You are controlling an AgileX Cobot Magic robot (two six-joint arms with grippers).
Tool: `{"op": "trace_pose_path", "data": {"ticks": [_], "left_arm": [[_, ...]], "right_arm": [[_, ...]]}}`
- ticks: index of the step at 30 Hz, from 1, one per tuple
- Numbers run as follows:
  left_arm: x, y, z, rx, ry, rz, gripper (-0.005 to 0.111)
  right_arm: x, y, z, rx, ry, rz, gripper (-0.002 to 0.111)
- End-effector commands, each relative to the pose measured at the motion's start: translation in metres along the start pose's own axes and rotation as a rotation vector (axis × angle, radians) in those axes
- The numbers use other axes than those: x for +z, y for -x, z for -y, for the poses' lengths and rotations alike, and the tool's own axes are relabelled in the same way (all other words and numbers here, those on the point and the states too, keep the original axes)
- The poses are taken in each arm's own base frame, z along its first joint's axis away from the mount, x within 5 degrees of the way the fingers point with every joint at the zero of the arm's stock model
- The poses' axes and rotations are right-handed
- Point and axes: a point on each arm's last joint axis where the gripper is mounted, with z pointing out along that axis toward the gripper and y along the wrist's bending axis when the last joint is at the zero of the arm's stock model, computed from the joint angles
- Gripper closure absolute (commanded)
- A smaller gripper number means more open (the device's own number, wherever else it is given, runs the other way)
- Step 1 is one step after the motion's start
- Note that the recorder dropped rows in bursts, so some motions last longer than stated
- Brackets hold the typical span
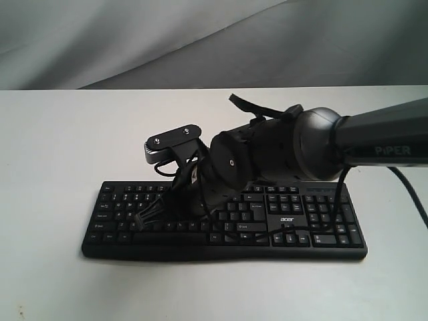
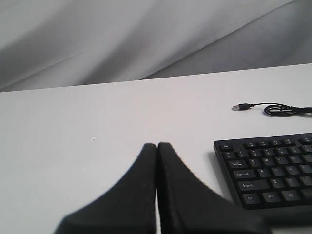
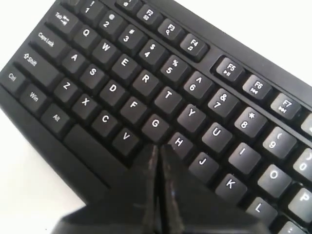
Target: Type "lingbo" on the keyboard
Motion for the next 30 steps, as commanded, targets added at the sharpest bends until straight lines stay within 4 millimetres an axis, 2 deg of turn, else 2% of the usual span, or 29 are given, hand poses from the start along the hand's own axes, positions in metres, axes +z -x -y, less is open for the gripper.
{"op": "trace_pose_path", "data": {"ticks": [1, 30], "left_arm": [[0.0002, -0.0009, 0.0001, -0.012, -0.001, 0.003, 0.106], [0.0002, -0.0009, 0.0001, -0.012, -0.001, 0.003, 0.106]], "right_arm": [[0.0090, -0.0036, 0.0056, 0.002, -0.013, -0.012, 0.108], [0.0131, -0.0050, 0.0063, 0.012, -0.014, -0.014, 0.108]]}}
